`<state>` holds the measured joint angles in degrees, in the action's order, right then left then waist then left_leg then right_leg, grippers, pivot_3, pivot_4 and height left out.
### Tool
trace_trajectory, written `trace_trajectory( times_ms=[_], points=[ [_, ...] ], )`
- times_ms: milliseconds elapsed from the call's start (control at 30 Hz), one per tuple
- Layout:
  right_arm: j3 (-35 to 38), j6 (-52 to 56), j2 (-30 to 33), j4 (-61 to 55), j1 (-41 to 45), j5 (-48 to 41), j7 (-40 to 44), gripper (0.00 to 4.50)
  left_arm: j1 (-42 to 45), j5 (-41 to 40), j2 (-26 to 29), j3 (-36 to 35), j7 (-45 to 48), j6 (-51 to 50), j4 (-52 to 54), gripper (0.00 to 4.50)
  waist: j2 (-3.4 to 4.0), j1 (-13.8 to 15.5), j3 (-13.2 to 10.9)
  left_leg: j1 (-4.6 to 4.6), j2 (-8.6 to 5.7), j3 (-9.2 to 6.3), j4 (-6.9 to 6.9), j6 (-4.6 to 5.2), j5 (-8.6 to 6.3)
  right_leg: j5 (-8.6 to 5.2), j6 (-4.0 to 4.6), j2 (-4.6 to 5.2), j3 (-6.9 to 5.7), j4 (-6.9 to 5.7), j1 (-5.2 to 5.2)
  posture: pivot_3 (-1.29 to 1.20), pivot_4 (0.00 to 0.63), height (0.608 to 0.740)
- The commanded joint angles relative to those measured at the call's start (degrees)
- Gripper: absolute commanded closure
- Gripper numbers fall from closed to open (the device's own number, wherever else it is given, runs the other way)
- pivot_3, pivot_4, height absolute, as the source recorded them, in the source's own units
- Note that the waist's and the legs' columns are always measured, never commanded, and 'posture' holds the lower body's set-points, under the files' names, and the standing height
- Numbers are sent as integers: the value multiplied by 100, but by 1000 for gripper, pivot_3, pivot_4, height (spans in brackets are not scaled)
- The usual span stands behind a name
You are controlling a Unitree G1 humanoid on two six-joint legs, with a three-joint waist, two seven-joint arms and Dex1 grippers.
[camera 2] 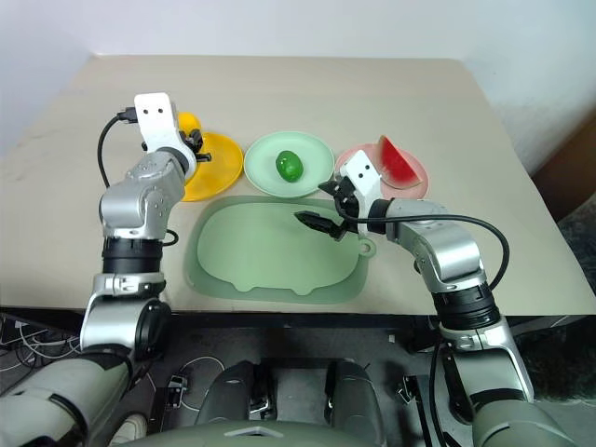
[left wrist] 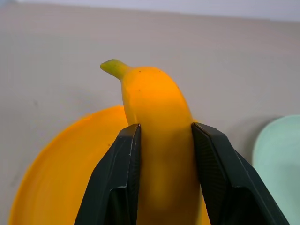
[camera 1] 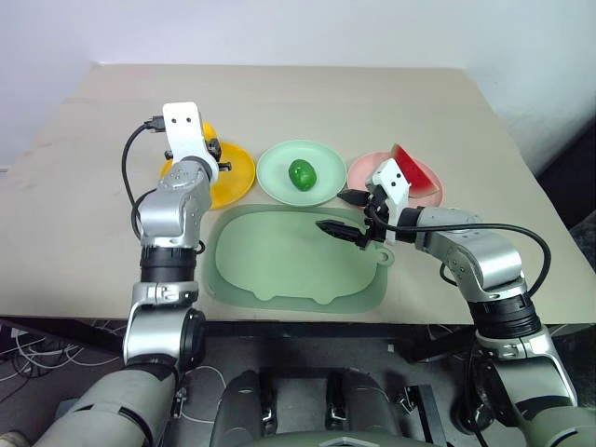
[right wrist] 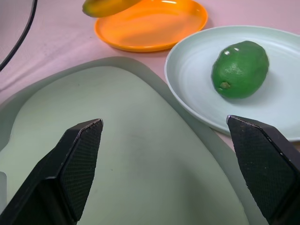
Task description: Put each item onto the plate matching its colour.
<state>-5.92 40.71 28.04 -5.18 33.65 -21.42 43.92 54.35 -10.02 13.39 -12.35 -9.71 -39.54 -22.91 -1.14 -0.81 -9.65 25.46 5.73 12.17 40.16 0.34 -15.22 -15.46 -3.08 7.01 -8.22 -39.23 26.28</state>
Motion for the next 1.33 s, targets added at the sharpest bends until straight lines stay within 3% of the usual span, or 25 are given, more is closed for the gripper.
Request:
trace_trajectory(
  times_ms=[33, 233, 533, 800, 1033, 1167, 1333],
  points=[
    [68, -127, -8, -62, 115, 17, -9, 0, 351, 136, 160, -204, -217, 241, -588, 3018, 0, -21, 0, 0, 0, 1, -2, 0, 0, 0, 0, 0, 0, 1, 1, 0, 150, 695],
    [61, -125, -21, -89, 90, 58, -35, 0, 337, 235, 130, 3, 30, 565, -963, 3018, -3, -11, -2, 1, 1, 7, -1, -4, 2, -1, -1, -2, 2, -1, 4, 0, 150, 695],
    [81, -95, -2, -154, 46, 71, -95, 0, -310, 411, 177, 395, 532, 812, 78, 127, -4, -27, -3, 2, 1, 7, 0, -4, 2, -1, -1, -2, 2, -3, 5, 0, 150, 695],
    [251, -154, -168, -284, -78, -16, -319, 0, -2460, -311, 530, 752, 3182, 3413, 2556, 127, -2, -28, -2, 1, 6, 11, 1, -7, 4, -1, 0, -4, 8, -5, 9, 0, 150, 695],
    [671, -372, -290, -830, -634, -364, -377, 0, -4294, -1791, 1065, 219, 4910, 3516, 3792, 127, 1, -7, 0, -1, 7, 4, 6, -6, 3, 0, 1, -1, 8, -9, 5, 0, 150, 695],
    [905, -391, -328, -1094, -1057, -654, -363, 0, -5212, -2689, 1456, -226, 5451, 3034, 4279, 127, 1, -4, 0, -3, 8, 2, 5, -5, 2, -1, 1, -1, 7, -8, 3, 0, 150, 695],
    [1000, -795, -248, -1296, -1629, -738, -171, 0, -5749, -2877, 1862, -684, 5867, 3022, 4193, 127, 1, 9, 1, -4, 7, -6, 5, 0, -2, -1, 3, 2, 3, -4, -3, 0, 150, 695]
  ],
)
